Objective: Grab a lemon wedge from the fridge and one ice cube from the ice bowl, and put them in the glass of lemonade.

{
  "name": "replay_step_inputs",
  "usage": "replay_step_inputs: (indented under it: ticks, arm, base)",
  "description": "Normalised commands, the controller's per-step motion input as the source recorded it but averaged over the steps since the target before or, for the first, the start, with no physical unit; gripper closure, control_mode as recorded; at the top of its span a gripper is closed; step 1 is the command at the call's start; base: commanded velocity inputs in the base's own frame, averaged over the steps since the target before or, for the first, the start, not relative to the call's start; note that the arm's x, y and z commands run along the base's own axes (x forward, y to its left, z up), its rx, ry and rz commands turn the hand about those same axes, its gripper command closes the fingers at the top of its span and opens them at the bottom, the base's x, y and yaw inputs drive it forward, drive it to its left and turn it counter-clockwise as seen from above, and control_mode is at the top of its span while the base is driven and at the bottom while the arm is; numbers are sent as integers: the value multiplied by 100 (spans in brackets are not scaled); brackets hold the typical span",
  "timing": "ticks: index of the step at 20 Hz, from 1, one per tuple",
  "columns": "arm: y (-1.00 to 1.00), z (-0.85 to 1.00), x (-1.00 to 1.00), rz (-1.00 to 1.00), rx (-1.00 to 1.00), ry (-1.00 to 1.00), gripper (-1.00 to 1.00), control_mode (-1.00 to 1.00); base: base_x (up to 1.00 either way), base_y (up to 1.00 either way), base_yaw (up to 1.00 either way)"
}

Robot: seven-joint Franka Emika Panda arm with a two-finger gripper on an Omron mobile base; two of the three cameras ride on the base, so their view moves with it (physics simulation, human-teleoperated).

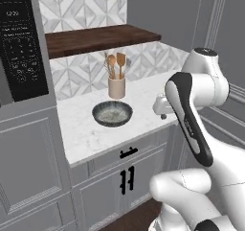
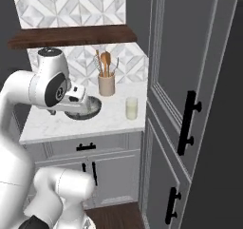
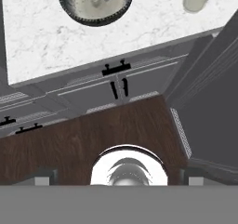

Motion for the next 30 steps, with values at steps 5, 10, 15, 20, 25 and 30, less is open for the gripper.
replay_step_inputs:
  ticks: [5, 10, 15, 20, 25, 30]
  arm:
    - [0, 0, 0, 0, 0, 0, -100, 100]
    - [0, 0, 0, 0, 0, 0, -100, 100]
    - [17, -80, 40, 2, -3, 11, -100, -100]
    - [57, -100, 61, 1, -3, 9, -100, -100]
    - [59, -100, 77, 0, 0, 1, -100, -100]
    - [1, -54, 47, 5, -1, 7, -100, -100]
  base:
    - [74, 7, 0]
    - [78, 20, 0]
    - [11, 0, 0]
    - [0, 0, 0]
    - [0, 0, 0]
    - [0, 0, 0]
